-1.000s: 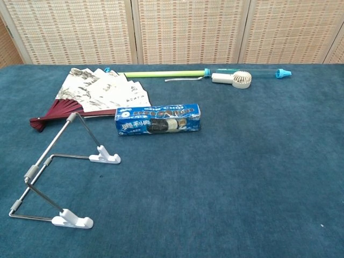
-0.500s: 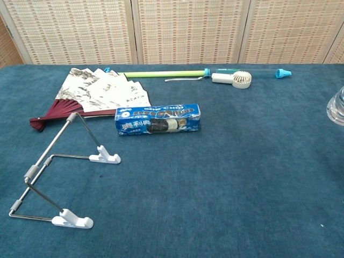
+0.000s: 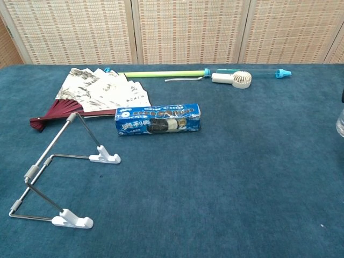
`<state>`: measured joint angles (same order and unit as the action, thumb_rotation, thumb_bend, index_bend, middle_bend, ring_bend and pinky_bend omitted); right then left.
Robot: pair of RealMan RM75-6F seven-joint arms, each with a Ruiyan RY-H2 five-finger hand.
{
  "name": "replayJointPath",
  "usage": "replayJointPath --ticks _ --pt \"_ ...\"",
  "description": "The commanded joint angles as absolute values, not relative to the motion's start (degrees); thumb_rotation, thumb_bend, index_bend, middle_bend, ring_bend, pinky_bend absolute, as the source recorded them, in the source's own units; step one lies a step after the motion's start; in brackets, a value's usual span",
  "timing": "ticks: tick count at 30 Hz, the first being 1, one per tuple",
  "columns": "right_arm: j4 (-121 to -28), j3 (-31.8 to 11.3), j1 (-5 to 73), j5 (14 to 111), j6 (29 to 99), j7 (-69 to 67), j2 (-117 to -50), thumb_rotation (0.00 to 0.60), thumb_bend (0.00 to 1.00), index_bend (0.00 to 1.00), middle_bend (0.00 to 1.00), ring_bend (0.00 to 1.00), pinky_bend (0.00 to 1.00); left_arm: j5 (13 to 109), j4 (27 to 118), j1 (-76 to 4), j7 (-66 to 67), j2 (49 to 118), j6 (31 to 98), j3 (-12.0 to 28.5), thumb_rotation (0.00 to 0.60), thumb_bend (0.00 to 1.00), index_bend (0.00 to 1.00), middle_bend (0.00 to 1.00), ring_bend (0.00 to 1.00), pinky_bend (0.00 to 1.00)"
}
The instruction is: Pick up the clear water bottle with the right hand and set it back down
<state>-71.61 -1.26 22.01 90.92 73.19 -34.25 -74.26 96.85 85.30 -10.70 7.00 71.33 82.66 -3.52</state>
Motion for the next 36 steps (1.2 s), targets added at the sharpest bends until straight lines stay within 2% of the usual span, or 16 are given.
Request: replayJointPath --ticks 1,4,7,17,24,28,31,32,34,36 --pt "-80.08 -0.99 23.13 94.84 75.95 -36.85 -71.48 0.600 0.44 0.82 0.72 0.61 0.55 96.82 85.41 -10.70 6.91 71.31 82.66 -3.50 0.600 0.44 0.32 0.36 0.38 0.51" --pt "-82.66 -0.75 23.29 95.45 76.31 -39.19 -70.13 0.600 0.44 0.82 0.72 0.61 0.55 97.02 85.37 -10.70 6.87 71.26 82.83 -3.52 0.600 0.44 0.32 0.36 0.38 0.51" --pt "-81.38 -0.75 23.03 93.96 75.67 -41.80 -70.60 0.600 0.44 0.82 0.72 0.62 0.55 96.93 85.38 -10.67 6.83 71.24 82.77 -3.54 0.600 0.44 0.32 0.36 0.38 0.51" --pt "-64.27 -2.81 24.51 86.57 67.54 -64.35 -79.20 0.600 0.44 0.82 0.72 0.62 0.55 97.10 85.38 -10.73 7.27 71.34 82.62 -3.62 0.600 0.44 0.32 0.36 0.38 0.51" --pt "-55.60 -2.03 25.50 87.22 64.69 -71.26 -83.31 0.600 0.44 0.79 0.72 0.59 0.55 96.94 85.44 -10.72 7.46 71.35 82.44 -3.64 0.600 0.44 0.32 0.36 0.38 0.51" --pt "-52.32 -1.14 25.84 87.94 63.44 -73.71 -84.58 0.600 0.44 0.68 0.69 0.50 0.53 96.96 85.56 -10.69 7.36 71.30 82.51 -3.65 0.600 0.44 0.32 0.36 0.38 0.51" --pt "-50.59 -0.02 26.33 88.91 62.05 -75.59 -84.84 0.600 0.41 0.55 0.54 0.36 0.49 97.05 85.44 -10.70 7.42 71.29 82.51 -3.67 0.600 0.44 0.32 0.36 0.38 0.51" --pt "-50.15 0.40 26.61 89.20 61.30 -75.98 -84.76 0.600 0.37 0.47 0.46 0.28 0.46 96.98 85.44 -10.71 7.44 71.30 82.45 -3.67 0.600 0.44 0.32 0.36 0.38 0.51" --pt "-49.65 1.00 26.80 89.73 60.83 -76.43 -84.61 0.600 0.30 0.33 0.34 0.14 0.36 96.94 85.54 -10.72 7.37 71.26 82.41 -3.67 0.600 0.44 0.32 0.36 0.38 0.51" --pt "-49.30 1.45 26.84 90.21 60.90 -76.76 -84.42 0.600 0.24 0.16 0.19 0.03 0.20 96.97 85.56 -10.71 7.32 71.22 82.44 -3.67 0.600 0.44 0.32 0.36 0.38 0.51"
